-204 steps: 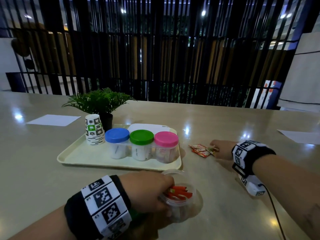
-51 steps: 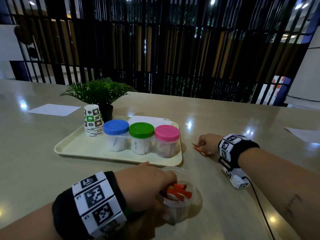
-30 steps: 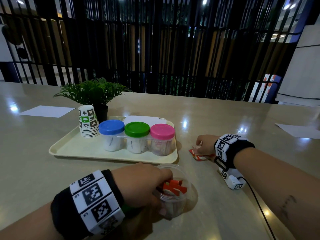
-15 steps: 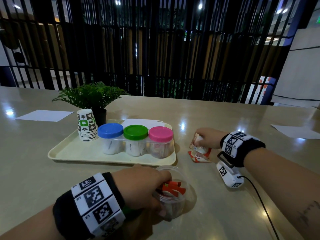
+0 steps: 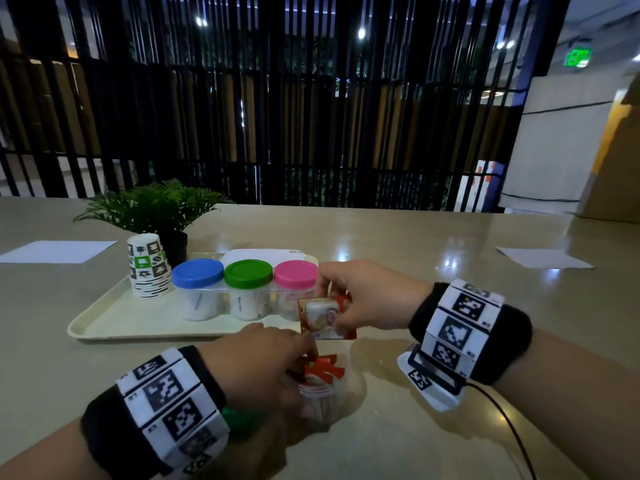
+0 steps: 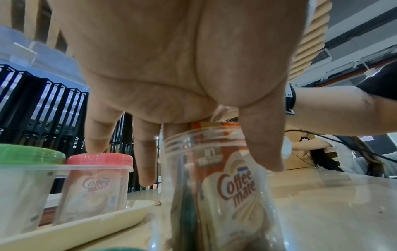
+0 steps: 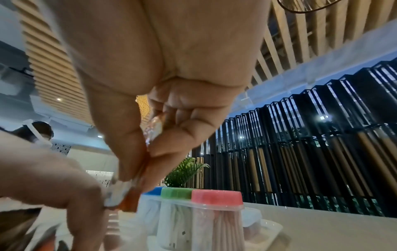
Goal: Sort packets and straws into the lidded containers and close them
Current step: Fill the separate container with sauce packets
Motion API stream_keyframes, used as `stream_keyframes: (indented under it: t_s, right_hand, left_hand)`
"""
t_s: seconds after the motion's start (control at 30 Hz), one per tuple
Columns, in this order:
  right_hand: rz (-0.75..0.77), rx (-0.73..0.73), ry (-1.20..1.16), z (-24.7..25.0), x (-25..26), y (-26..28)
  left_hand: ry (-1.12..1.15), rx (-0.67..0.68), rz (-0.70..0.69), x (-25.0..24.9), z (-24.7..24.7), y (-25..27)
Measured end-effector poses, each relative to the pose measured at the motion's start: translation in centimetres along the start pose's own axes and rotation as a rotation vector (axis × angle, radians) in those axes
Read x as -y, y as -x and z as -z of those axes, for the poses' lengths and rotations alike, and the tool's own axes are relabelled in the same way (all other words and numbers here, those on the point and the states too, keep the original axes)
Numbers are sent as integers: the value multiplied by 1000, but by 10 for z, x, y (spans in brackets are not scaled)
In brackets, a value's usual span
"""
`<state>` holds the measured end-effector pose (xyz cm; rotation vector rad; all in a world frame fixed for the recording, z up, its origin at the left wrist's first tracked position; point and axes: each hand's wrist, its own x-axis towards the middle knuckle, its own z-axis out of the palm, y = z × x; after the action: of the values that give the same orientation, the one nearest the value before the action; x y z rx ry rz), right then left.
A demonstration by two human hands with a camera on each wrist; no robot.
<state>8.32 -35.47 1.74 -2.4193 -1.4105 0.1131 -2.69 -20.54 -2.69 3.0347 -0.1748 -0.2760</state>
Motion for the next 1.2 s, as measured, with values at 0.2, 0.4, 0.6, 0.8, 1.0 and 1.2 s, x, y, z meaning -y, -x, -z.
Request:
stream_keyframes:
  t_s: [0.2,0.4,0.6,0.8,1.0,1.2]
  right_hand:
    - [17,-51,-14,-6,-4,6]
    - [42,90,45,-27,4,6]
    - [51,126,273,-35,11,5]
    - [23,338,241,-41,14,3]
    - [-76,416,222,-45,12,-7]
    - [-114,292,120,-52,8,-6]
  left_hand:
    - [-67,-51,-5,-6,5,11]
    - [-225,-27,6,-15,-3,13]
    - [-193,-68,11,-11,-1,18]
    - [-245,-114,22,-9,0,20]
    - [-166,-135,22,-11,-4,22]
    - [-166,-126,4,-12,-9,23]
